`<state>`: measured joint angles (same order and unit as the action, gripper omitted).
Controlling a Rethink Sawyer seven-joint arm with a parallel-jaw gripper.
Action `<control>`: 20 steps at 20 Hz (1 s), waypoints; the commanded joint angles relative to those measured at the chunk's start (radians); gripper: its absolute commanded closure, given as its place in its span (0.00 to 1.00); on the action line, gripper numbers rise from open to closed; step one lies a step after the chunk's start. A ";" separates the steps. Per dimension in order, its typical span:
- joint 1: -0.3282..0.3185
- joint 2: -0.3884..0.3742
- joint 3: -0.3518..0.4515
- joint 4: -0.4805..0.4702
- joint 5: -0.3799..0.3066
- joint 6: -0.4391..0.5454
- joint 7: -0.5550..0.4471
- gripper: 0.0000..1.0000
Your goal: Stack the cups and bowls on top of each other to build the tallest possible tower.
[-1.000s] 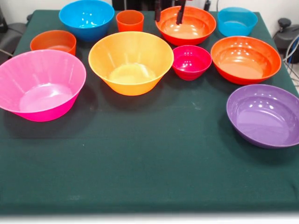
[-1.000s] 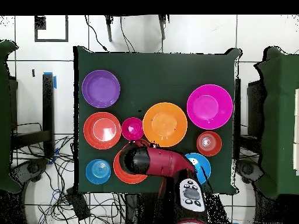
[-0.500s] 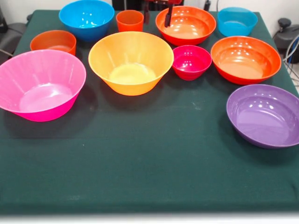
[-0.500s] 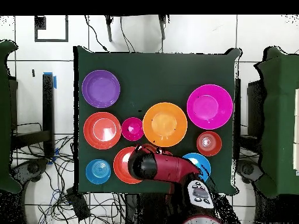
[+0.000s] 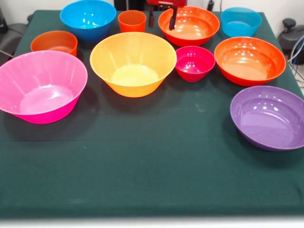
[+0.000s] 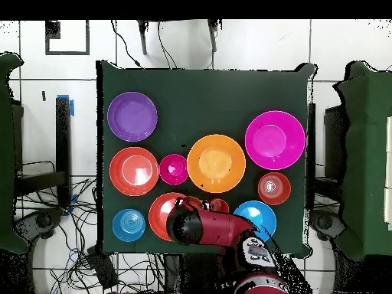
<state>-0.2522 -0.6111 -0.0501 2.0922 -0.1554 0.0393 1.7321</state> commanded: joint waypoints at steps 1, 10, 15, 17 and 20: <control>-0.009 0.011 0.055 0.093 -0.056 -0.047 0.139 0.00; -0.017 0.001 0.080 0.088 -0.033 -0.016 0.129 0.00; -0.012 0.022 0.082 0.075 -0.030 -0.028 0.131 0.00; -0.012 0.029 0.080 0.071 -0.032 -0.035 0.131 0.00; -0.018 0.036 0.085 0.069 -0.034 -0.039 0.129 0.00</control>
<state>-0.2583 -0.6197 -0.0502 2.1650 -0.1585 0.0358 1.7323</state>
